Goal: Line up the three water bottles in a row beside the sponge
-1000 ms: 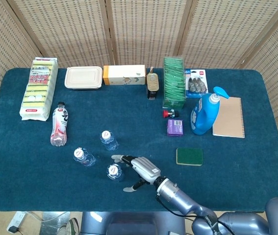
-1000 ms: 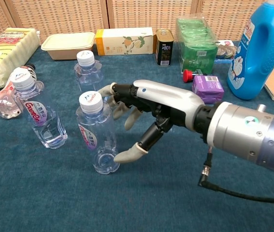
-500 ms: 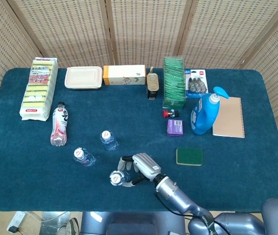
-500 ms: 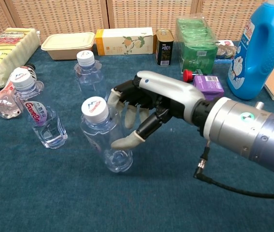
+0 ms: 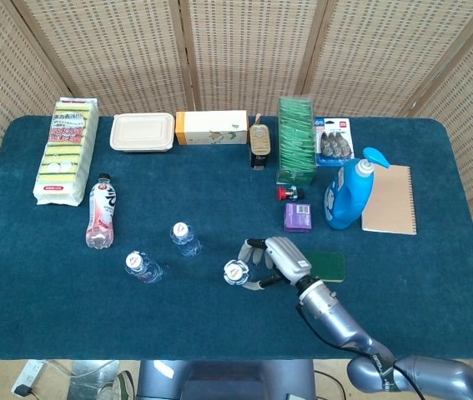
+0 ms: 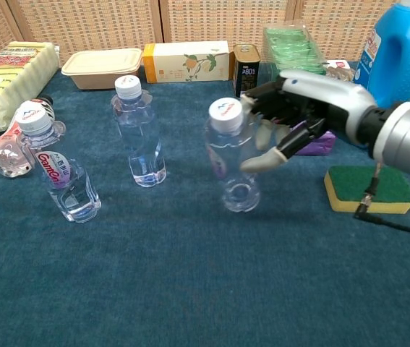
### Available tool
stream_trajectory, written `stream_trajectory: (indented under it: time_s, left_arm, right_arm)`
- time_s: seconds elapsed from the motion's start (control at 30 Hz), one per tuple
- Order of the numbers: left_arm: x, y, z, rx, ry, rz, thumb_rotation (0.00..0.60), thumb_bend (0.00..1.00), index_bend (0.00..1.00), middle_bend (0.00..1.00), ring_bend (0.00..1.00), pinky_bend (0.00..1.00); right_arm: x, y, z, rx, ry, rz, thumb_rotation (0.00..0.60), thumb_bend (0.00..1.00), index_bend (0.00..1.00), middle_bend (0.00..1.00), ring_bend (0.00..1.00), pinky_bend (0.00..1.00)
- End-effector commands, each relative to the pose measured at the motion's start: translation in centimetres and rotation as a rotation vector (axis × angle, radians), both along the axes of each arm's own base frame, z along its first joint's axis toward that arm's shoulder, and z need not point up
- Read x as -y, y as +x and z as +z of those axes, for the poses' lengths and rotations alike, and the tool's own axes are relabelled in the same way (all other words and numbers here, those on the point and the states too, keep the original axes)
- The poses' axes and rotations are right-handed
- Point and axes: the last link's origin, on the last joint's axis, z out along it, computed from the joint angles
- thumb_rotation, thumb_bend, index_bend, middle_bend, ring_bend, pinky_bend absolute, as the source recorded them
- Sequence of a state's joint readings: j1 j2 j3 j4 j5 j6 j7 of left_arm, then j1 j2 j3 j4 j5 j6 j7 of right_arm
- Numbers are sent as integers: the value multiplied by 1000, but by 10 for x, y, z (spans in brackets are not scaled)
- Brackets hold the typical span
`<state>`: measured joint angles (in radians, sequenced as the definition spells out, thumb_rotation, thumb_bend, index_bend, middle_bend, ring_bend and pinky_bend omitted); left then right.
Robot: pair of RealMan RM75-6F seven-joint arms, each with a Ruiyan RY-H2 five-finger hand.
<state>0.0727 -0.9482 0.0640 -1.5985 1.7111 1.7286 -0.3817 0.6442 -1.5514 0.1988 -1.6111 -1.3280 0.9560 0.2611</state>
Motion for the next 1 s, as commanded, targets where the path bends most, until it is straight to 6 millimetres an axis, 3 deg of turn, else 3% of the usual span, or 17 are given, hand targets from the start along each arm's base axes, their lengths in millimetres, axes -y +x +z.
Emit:
stream_trajectory:
  time_s: [0.03,0.3,0.63,1.0]
  left_arm:
    - [0,0,-1,-2,-3,0,600,207,0,0,0,70]
    - [0,2,-3,-8,-8,-2,600,205,0,0,0,71]
    - [1,4,-5,-11,-15,-7,600,207,0,0,0,71]
    - [2,3,-4,-5,-17,-8,600,207,0,0,0,71]
  right_arm:
    - [8,-23,12,-6,-15,-56,600,267,501,588,546,657]
    - [8,-50,29,-8,-21,-85,600,275,501,587,543,657]
    - [11,-66,36,-38,-17,-108,600,275,499,577,533,657]
    - [10,-75,39,-40,8,-116,600,261,334,427,402,637]
